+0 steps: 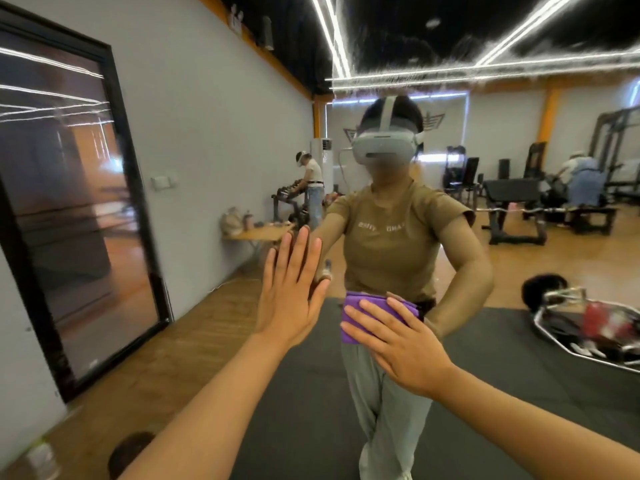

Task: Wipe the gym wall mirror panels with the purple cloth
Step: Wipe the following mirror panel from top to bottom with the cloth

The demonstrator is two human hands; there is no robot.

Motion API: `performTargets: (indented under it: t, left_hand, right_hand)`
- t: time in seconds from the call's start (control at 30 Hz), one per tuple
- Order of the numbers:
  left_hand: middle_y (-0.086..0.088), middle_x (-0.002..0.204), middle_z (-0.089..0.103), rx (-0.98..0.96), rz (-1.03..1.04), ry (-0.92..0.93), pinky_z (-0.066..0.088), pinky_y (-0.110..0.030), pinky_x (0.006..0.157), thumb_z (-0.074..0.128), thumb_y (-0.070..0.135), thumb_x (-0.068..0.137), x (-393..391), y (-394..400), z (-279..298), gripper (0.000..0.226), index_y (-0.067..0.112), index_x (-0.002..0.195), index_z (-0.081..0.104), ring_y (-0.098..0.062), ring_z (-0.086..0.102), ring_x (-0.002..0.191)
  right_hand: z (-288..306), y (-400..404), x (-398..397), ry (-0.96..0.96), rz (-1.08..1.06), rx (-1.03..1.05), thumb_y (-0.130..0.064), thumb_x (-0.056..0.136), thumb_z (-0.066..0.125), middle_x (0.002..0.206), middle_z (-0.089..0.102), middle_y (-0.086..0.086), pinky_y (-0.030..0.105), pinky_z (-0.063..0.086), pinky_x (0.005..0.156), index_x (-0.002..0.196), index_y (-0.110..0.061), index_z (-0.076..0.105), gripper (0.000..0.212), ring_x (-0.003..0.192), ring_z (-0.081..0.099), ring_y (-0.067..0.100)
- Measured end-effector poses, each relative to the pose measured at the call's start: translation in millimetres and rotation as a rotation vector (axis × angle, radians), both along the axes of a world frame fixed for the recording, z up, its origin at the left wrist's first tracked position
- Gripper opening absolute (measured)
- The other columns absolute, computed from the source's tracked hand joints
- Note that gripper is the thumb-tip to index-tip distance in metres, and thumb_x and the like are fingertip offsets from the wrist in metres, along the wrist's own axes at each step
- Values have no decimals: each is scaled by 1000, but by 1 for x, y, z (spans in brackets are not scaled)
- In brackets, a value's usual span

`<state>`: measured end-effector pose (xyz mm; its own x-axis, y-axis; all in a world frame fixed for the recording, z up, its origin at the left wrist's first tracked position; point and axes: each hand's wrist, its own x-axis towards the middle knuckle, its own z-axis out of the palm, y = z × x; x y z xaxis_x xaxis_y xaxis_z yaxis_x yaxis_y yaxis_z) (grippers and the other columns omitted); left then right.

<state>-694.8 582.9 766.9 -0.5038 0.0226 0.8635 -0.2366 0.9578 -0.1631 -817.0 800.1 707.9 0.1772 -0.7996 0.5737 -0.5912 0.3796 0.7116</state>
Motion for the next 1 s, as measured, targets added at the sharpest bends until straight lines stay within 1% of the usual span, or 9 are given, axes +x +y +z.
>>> performTargets:
  t: [0.17, 0.27, 0.4, 0.53, 0.67, 0.73, 0.83, 0.93, 1.0]
  left_hand:
    - [-8, 170, -1, 42, 20, -3, 4, -47, 126, 36, 42, 104, 1, 3, -17, 68, 13, 162, 13, -28, 1, 156]
    - [-3, 169, -9, 54, 21, 11, 0, -45, 126, 35, 42, 104, -1, 5, -18, 69, 14, 162, 11, -26, -4, 156]
    - [-3, 169, -7, 91, 14, 20, -2, -45, 126, 33, 43, 104, -3, 7, -21, 69, 16, 162, 6, -26, -6, 156]
    - [-9, 169, 2, 146, -9, 35, 0, -47, 126, 33, 42, 103, -4, 16, -19, 70, 21, 161, -1, -29, -3, 156]
    - [-13, 168, 7, 196, 5, 75, 1, -48, 126, 32, 45, 104, -8, 25, -22, 70, 13, 161, 7, -34, 1, 155]
    - [-15, 168, 8, 217, 24, 92, 0, -47, 125, 33, 47, 104, -11, 29, -24, 71, 11, 161, 9, -35, 2, 155]
    - [-17, 167, 9, 241, 37, 111, -3, -45, 125, 32, 48, 104, -14, 36, -25, 72, 11, 160, 9, -35, 1, 154]
    - [-12, 168, 5, 315, 16, 126, -3, -45, 125, 31, 46, 104, -14, 39, -25, 69, 13, 161, 11, -25, -8, 154]
    - [-7, 169, -1, 371, -5, 123, -6, -44, 125, 31, 46, 104, -14, 41, -23, 68, 16, 161, 8, -17, -16, 152]
  right_hand:
    - [-2, 11, -11, 54, -15, 192, -34, 99, 36, 168, 13, 1, 43, -3, 127, 161, -24, 20, 65, 156, 8, 22]
    - [28, 13, -14, 68, 21, 194, -31, 100, 35, 166, 17, 0, 42, -3, 127, 160, -23, 21, 62, 155, 15, 21]
    - [116, 16, -9, -38, 53, -186, -27, 105, 39, 165, 26, 7, 47, 13, 124, 158, -20, 33, 53, 153, 21, 25]
    - [166, 15, -8, -165, 59, -461, -25, 109, 39, 164, 29, 9, 49, 12, 124, 158, -16, 33, 50, 153, 23, 28]
    - [124, 13, -6, -93, 91, -439, -20, 105, 47, 163, 32, 10, 52, 15, 123, 156, -14, 37, 53, 152, 26, 31]
    - [84, 14, -8, -59, 87, -279, -21, 99, 49, 165, 26, 8, 53, 14, 124, 158, -16, 33, 61, 153, 22, 29]
    - [11, 21, -11, 0, 34, 31, -26, 88, 58, 169, 8, 4, 50, -1, 126, 162, -19, 19, 84, 156, 8, 26]
    - [-52, 30, -13, -3, -44, 148, -30, 89, 65, 170, 0, 3, 46, -10, 126, 162, -20, 13, 90, 157, -1, 23]
    - [-68, 35, -13, -15, -66, 154, -29, 92, 63, 170, -2, 2, 44, -12, 125, 163, -20, 10, 89, 157, -3, 22]
